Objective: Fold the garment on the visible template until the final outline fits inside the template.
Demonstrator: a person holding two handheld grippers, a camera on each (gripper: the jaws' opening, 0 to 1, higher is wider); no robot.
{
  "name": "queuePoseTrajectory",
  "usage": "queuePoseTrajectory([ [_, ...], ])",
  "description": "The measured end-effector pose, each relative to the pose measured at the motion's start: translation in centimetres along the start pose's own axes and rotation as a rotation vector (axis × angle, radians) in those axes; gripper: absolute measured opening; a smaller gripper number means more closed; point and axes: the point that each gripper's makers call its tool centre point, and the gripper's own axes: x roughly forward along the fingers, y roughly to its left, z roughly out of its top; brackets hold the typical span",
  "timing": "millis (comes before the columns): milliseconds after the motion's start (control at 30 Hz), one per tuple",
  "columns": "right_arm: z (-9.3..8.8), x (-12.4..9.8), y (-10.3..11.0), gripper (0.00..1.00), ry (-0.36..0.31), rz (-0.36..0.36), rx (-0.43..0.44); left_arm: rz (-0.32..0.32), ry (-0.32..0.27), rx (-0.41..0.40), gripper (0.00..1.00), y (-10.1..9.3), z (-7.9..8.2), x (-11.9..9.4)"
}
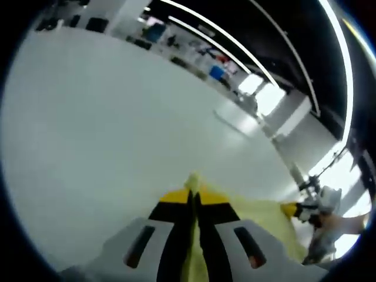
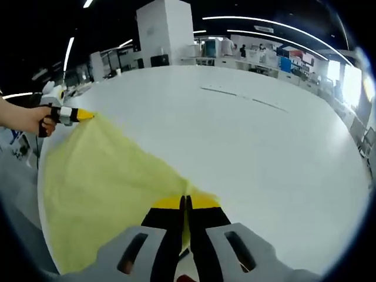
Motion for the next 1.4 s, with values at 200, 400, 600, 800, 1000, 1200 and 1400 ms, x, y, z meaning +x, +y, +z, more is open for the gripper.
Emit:
queuePoseTrajectory([
  [200, 0.4, 0.0, -0.5, 0.02, 0.003, -0.038, -0.015, 0.0, -0.003, -0.004, 0.0, 0.0, -0.1, 0.2],
  [400, 0.2, 0.9, -1.6, 0.06, -0.036, -0.023, 0.121, -0.001, 0.001, -0.008, 0.0, 0.2, -0.3, 0.3],
  [600, -0.1, 0.5, -2.7, 0.17, -0.043, -0.037, 0.136, -0.016, 0.001, -0.002, 0.0, 0.1, 0.0, 0.3],
  [800, -0.1, -0.3, -2.4, 0.2, -0.066, -0.035, 0.133, -0.018, -0.048, -0.04, 0.11, 0.2, 1.3, -0.4],
  [1000, 0.4, -1.5, -1.3, 0.25, -0.092, -0.029, 0.132, -0.033, -0.05, -0.02, 0.18, 0.1, 2.2, -1.5],
  [1200, 1.1, -2.7, -0.7, 0.28, -0.118, -0.031, 0.127, -0.055, -0.057, -0.007, 0.24, -0.7, 2.5, -2.6],
  [1400, 1.5, -3.9, 0.5, 0.34, -0.127, -0.028, 0.116, -0.108, -0.037, 0.03, 0.37, -2.3, 2.0, -3.7],
])
